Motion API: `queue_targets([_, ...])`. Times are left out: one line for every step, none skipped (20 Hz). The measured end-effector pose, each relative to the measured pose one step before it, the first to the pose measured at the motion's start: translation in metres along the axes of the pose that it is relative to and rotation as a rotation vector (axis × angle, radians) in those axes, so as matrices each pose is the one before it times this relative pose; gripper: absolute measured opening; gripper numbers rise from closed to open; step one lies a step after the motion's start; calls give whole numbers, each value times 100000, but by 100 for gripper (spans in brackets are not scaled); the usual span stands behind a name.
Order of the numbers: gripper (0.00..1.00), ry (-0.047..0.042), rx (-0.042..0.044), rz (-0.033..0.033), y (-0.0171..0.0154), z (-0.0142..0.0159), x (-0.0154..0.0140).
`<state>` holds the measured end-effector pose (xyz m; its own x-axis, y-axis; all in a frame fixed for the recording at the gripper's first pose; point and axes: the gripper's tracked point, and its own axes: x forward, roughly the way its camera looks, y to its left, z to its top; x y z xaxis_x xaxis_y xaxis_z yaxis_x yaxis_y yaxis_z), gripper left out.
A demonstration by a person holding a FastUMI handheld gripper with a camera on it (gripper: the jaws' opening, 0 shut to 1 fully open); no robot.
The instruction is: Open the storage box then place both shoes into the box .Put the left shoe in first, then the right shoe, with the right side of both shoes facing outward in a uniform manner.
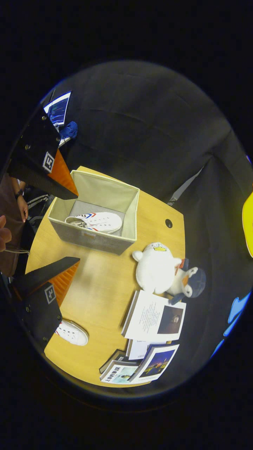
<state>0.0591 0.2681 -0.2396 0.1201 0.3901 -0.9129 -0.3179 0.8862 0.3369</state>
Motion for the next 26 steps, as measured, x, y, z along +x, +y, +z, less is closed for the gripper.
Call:
queue_targets([99, -1099, 636, -740, -871, -355, -644])
queue_targets([99, -1096, 598, -877, -988, -310, -625])
queue_targets([99, -1017, 668, -596, -838, -468, -467])
queue_targets([99, -1439, 1218, 1088, -676, -313, -483])
queue_targets([99, -993, 1602, 849, -791, -325, -834])
queue_targets([99, -330, 1011, -580, -1092, -370, -401])
queue_targets([99, -531, 342, -1182, -1105, -265, -366])
queue_targets([99, -537, 522, -1219, -1129, -291, -187])
queue_targets([99, -115, 866, -1142, -969, -410, -254])
queue_targets([99, 21, 943, -955, -1002, -344, -280])
queue_targets([99, -119, 1229, -959, -1071, -379, -162])
queue_targets([99, -150, 1288, -1203, -1099, -289, -145])
queue_targets([99, -210, 1255, -723, -902, -654, 28])
queue_targets([99, 11, 1353, -672, -938, -287, -118])
queue_targets([99, -99, 1086, -1057, -1054, -349, -100])
queue_targets([99, -162, 947, -1991, -1274, -317, 34])
queue_targets([99, 224, 1148, -2065, -1260, -244, 32])
queue_targets([99, 984, 1761, -1716, -1287, -649, 213])
queue_targets([99, 1096, 1888, -1088, -1225, -638, 352])
queue_targets([99, 894, 2300, -1343, -1240, -536, 366])
queue_targets([99, 789, 2010, -1211, -1239, -505, 397])
queue_targets([99, 941, 1487, -1010, -1085, -502, 373])
queue_targets([99, 938, 1030, -1221, -1134, -508, 434])
queue_targets([99, 379, 894, -1619, -1145, -301, 398])
queue_targets([99, 464, 750, -1110, -965, -281, 556])
queue_targets([99, 908, 959, -801, -866, -354, 525])
